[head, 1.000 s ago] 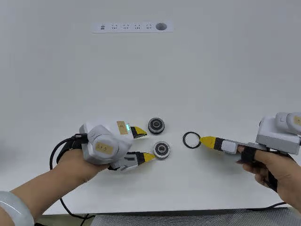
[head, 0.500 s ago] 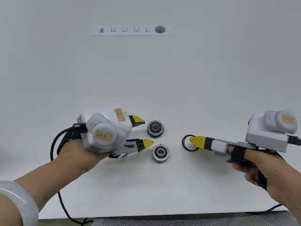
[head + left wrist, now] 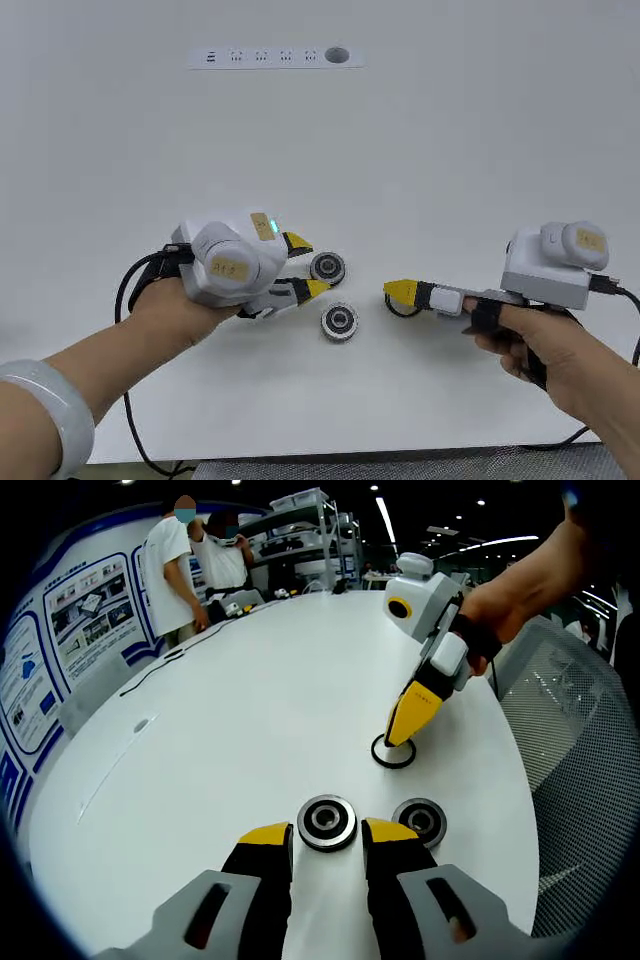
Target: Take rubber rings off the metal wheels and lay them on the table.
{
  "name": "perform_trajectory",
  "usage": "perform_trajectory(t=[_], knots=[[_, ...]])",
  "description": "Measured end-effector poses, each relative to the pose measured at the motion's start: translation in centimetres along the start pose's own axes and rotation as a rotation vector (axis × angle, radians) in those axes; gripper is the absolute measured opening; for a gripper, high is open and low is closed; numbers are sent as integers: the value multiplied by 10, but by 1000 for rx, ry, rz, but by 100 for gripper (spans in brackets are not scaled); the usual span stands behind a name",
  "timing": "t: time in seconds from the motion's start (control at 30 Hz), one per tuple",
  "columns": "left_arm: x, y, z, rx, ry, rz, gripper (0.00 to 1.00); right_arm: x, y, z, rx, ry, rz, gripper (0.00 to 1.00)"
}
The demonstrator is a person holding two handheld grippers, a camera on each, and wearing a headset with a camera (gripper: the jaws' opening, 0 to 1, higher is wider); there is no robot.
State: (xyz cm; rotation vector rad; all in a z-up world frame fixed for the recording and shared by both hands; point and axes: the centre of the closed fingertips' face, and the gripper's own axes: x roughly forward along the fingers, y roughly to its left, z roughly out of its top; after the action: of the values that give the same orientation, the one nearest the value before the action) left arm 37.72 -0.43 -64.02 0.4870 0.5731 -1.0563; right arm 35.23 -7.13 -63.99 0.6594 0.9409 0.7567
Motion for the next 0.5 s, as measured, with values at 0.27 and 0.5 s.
perform_trajectory(t=[0.27, 0.5], knots=[[8, 1, 0, -9, 10, -16, 25, 5, 2, 0, 0, 6, 10, 9], [12, 1, -2, -18, 22, -26, 23, 8, 3, 0, 4, 7, 15, 9]])
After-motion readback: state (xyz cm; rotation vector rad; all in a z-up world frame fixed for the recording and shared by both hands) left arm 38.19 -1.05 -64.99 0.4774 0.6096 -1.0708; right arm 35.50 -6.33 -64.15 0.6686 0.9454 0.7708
